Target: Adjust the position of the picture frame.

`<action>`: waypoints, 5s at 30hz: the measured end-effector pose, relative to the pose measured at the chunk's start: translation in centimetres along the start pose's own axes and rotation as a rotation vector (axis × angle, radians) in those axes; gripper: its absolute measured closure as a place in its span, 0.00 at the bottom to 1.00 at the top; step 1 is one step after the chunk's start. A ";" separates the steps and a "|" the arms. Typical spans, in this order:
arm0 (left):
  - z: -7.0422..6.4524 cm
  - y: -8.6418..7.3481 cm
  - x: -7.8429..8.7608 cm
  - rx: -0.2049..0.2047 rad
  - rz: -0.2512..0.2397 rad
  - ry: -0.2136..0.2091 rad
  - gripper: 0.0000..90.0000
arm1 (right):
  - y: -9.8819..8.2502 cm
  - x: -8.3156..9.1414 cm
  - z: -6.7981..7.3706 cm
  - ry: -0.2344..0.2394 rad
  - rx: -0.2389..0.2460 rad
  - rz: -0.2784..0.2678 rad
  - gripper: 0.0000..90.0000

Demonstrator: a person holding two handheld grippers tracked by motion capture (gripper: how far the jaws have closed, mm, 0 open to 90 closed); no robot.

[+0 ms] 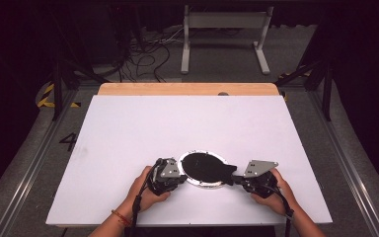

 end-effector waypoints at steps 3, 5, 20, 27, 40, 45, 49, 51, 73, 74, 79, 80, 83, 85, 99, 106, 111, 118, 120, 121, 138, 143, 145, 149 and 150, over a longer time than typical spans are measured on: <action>0.2 -0.2 0.1 0.004 0.002 0.006 0.99 | 0.1 -0.1 0.3 0.002 0.006 0.001 1.00; 0.4 -0.3 0.1 0.009 -0.002 0.009 0.99 | 0.1 -0.1 0.5 0.008 0.008 0.001 1.00; 1.1 -0.7 0.2 0.015 0.000 0.026 0.98 | 0.6 -0.1 1.4 0.030 0.040 -0.004 1.00; 0.8 -0.6 0.3 0.008 0.005 0.018 0.98 | 1.1 0.6 -1.3 -0.078 -0.009 -0.065 1.00; -2.6 1.6 -0.7 -0.085 -0.025 -0.069 0.96 | 0.8 -1.2 -3.3 -0.113 -0.074 -0.042 1.00; -2.1 1.7 -1.0 -0.066 -0.031 -0.052 0.95 | 0.8 -1.3 -3.1 -0.108 -0.076 -0.042 1.00; -2.1 1.6 -1.0 -0.069 -0.028 -0.043 0.98 | 0.8 -1.3 -3.0 -0.109 -0.076 -0.043 1.00; -1.9 1.5 -1.0 -0.069 -0.018 -0.027 0.98 | 0.7 -1.2 -2.9 -0.106 -0.076 -0.043 1.00; 0.9 0.8 -1.1 -0.004 -0.003 0.067 0.96 | 0.6 -1.4 -0.7 -0.078 -0.055 -0.043 1.00; 0.9 0.8 -1.1 -0.005 0.001 0.067 0.96 | 0.6 -1.4 -0.7 -0.078 -0.056 -0.043 1.00; 1.1 1.0 -1.1 -0.046 0.036 0.057 0.96 | 0.5 -1.4 -0.7 -0.084 -0.066 -0.046 1.00; 1.1 1.0 -1.2 -0.034 0.032 0.059 0.96 | 0.5 -1.4 -0.7 -0.085 -0.068 -0.047 1.00; 1.5 1.1 -1.4 -0.043 0.036 0.065 0.95 | 0.5 -1.4 -0.6 -0.087 -0.071 -0.049 1.00; 2.0 1.1 -1.5 -0.034 0.030 0.074 0.94 | 0.5 -1.4 -0.6 -0.089 -0.073 -0.049 1.00; 2.8 1.0 -2.0 0.022 -0.016 0.090 0.97 | 0.4 -1.4 0.1 -0.076 -0.059 -0.048 1.00; 3.2 0.8 -1.9 0.031 -0.008 0.107 0.97 | 0.5 -1.6 1.0 -0.053 -0.044 -0.042 1.00; 3.6 0.6 -1.8 0.046 -0.011 0.119 0.96 | 0.7 -1.9 1.6 -0.042 -0.036 -0.045 1.00; 3.8 0.4 -1.6 0.054 0.004 0.130 0.96 | 0.8 -2.1 2.2 -0.007 -0.052 -0.044 1.00; 3.7 0.4 -1.4 0.055 0.004 0.119 0.97 | 0.9 -2.2 2.4 -0.007 -0.040 -0.041 1.00; 3.6 0.3 -1.3 0.054 0.007 0.116 0.97 | 0.9 -2.2 2.4 -0.012 -0.034 -0.040 1.00; 2.4 0.4 -0.9 0.010 0.016 0.033 1.00 | 0.8 -2.2 3.1 0.013 -0.028 -0.036 1.00; 2.0 0.3 -0.6 -0.006 0.024 -0.005 1.00 | 0.8 -2.3 3.5 0.019 -0.013 -0.035 1.00; 1.9 0.3 -0.6 -0.013 0.021 -0.011 0.99 | 0.8 -2.3 3.6 0.020 -0.011 -0.034 1.00; 1.9 0.3 -0.6 -0.008 0.019 -0.006 0.98 | 0.8 -2.3 3.7 0.025 -0.010 -0.036 1.00; 1.9 0.3 -0.6 -0.006 0.016 -0.004 0.98 | 0.9 -2.4 3.8 0.026 -0.007 -0.036 1.00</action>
Point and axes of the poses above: each handheld gripper's, and its own axes: x roughly backward along the jaws, y roughly out of its top, z roughly to its left, the point moved 8 cm from there along -x, roughly forward along the jaws, and after that the axes turned 14 degrees about -x, right-handed, at the moved point
